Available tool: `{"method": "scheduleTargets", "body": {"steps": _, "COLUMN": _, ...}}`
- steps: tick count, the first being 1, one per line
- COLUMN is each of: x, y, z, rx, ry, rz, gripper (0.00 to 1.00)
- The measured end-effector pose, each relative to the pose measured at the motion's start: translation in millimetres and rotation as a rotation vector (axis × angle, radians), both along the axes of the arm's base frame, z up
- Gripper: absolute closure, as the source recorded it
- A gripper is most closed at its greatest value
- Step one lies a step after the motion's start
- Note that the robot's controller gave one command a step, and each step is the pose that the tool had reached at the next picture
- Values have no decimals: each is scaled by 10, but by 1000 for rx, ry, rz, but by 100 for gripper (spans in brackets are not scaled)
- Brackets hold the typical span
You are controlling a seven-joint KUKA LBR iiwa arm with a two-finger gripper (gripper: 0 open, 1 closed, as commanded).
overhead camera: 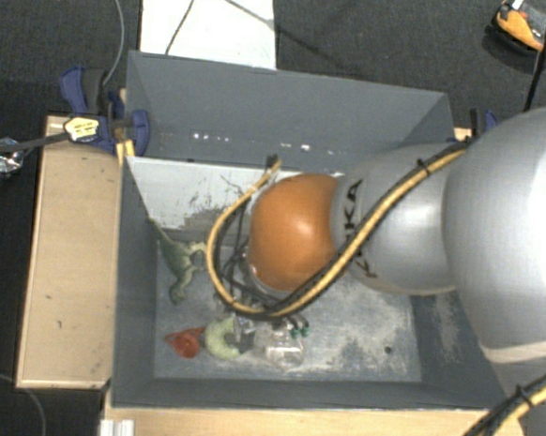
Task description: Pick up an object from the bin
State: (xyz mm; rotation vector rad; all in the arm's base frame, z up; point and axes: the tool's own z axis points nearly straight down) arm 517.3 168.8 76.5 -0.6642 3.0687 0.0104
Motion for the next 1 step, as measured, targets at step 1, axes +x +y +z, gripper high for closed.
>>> {"method": "scheduleTargets", "body": {"steps": 1, "x": 102, "y": 83, "z": 1391, "rx": 6, "ry": -12, "rz": 56, "gripper": 100}}
